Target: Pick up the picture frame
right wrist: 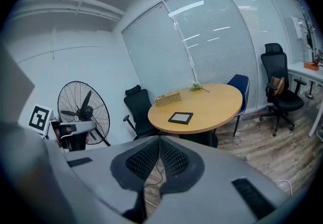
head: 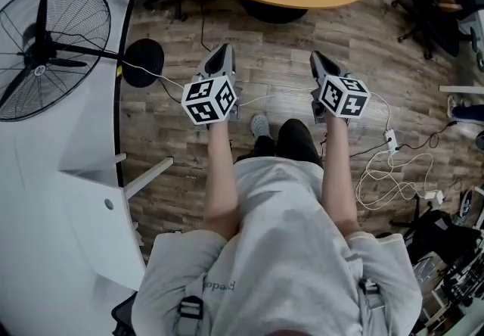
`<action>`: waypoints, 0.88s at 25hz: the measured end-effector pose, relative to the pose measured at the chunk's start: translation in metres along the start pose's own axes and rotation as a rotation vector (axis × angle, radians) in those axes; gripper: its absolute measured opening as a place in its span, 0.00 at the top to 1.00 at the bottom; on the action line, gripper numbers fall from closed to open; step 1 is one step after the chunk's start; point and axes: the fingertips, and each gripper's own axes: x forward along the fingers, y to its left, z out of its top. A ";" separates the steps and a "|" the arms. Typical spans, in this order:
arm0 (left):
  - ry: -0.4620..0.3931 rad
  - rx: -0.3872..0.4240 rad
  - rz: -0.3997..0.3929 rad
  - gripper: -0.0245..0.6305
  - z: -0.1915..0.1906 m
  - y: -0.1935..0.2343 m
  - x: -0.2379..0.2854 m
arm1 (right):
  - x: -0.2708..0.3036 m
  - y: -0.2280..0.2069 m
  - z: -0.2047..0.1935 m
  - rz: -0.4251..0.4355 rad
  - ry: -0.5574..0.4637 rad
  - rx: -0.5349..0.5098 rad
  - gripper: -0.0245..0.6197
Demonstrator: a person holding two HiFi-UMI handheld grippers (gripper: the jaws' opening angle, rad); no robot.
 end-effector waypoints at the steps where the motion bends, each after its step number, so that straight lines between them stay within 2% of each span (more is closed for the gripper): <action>1: 0.001 -0.003 -0.001 0.92 0.000 0.000 0.002 | 0.000 -0.001 0.001 -0.002 -0.001 0.001 0.92; 7: 0.016 0.024 -0.013 0.92 -0.001 -0.005 0.014 | 0.005 -0.022 0.009 -0.026 -0.025 0.044 0.92; 12: 0.010 0.030 0.015 0.92 0.010 0.006 0.030 | 0.028 -0.028 0.020 -0.003 -0.026 0.053 0.92; 22: 0.043 0.045 0.044 0.92 0.037 0.012 0.118 | 0.102 -0.072 0.070 0.030 0.001 0.074 0.92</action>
